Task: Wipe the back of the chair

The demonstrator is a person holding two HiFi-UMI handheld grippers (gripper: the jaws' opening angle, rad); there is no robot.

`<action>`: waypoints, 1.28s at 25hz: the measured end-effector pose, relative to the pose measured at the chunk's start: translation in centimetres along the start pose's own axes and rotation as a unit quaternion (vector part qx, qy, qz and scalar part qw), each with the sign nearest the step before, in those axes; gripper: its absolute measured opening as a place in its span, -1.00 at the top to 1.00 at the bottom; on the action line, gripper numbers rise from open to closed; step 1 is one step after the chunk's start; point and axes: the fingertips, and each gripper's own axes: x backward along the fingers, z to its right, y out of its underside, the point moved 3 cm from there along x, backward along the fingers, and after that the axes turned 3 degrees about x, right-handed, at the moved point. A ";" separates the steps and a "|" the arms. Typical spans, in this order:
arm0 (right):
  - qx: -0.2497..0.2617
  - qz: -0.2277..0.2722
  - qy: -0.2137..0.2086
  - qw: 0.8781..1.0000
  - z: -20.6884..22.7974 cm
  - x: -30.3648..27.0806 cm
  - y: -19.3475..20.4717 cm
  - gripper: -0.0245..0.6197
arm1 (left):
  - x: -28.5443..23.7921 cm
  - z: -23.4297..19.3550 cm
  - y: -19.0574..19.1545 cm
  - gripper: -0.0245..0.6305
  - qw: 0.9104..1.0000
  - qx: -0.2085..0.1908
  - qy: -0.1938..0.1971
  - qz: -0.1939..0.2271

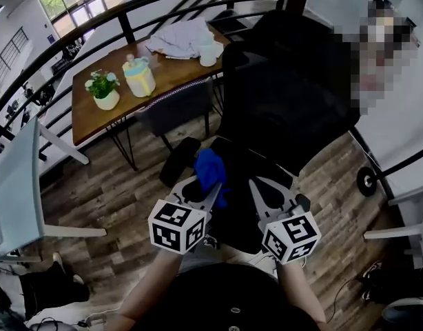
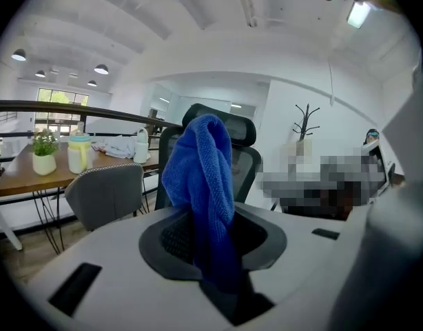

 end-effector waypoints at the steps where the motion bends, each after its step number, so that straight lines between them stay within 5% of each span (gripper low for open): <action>1: -0.001 0.001 0.009 1.000 0.4 -0.7 -0.2 0.84 | -0.7 -0.6 -0.6 0.59 1.000 -0.003 0.011 -0.001; 11: -0.006 0.015 0.119 0.993 5.6 -4.5 -3.1 0.84 | -7.2 -3.2 -5.3 0.59 0.992 -0.030 0.123 -0.030; 21: 0.031 0.031 0.182 0.982 9.2 -2.3 -6.3 0.84 | -12.0 -0.3 -6.6 0.59 0.975 -0.047 0.212 -0.053; 27: 0.028 0.045 0.207 0.977 10.8 -0.5 -7.2 0.84 | -13.7 2.6 -9.0 0.59 0.969 -0.069 0.234 -0.026; 32: 0.030 0.084 0.226 0.970 13.1 1.0 -9.4 0.83 | -15.1 6.4 -12.5 0.59 0.955 -0.129 0.267 0.005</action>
